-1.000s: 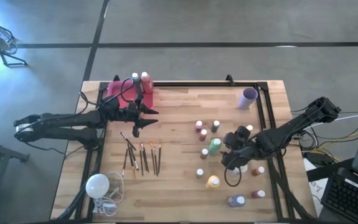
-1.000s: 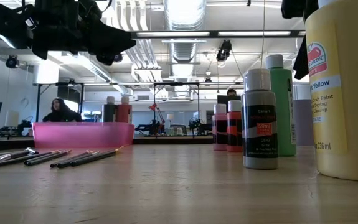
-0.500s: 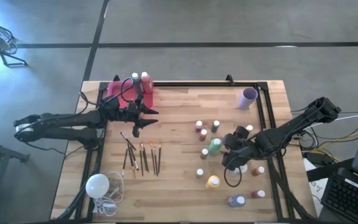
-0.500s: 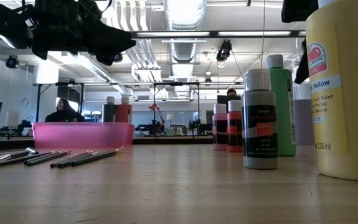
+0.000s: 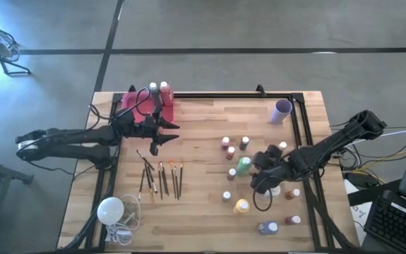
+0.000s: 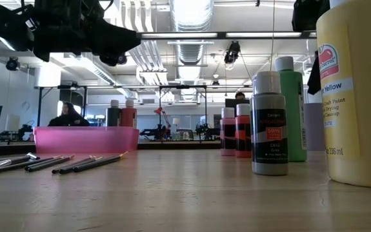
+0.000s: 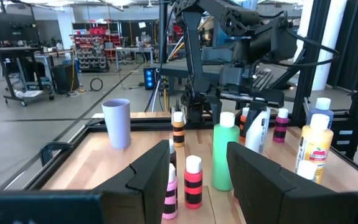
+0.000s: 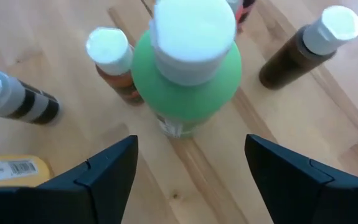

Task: Pick & Place Paint Supplies
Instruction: Put the large green paint bottle into the pink bin

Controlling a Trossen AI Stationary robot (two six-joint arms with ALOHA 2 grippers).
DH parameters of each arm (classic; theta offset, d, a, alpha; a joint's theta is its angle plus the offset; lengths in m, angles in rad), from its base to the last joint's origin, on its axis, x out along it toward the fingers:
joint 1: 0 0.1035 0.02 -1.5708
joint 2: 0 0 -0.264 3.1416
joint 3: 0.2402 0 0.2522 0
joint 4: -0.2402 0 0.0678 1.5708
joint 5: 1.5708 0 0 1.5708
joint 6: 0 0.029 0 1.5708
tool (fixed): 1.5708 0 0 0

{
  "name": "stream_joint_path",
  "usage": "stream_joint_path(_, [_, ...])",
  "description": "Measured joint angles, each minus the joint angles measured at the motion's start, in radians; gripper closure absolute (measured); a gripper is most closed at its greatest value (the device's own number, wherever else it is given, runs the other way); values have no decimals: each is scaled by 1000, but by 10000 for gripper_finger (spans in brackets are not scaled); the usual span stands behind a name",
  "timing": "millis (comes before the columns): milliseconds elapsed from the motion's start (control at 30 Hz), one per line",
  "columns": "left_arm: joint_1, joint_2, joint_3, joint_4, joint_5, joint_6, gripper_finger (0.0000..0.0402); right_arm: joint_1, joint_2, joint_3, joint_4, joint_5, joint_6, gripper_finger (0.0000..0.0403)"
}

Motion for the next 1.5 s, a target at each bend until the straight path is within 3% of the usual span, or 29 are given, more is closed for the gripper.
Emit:
stream_joint_path(267, [0, 0, -2, -12, 0, -4, 234, -3, 0, -21, 27, 107, -15, 80])
stream_joint_path(767, [0, 0, -2, -28, 0, -11, 234, -6, 0, -25, 74, 101, -15, 49])
stream_joint_path(1500, [0, 0, -2, -28, 0, -4, 234, -43, -2, -141, 292, 111, -71, 92])
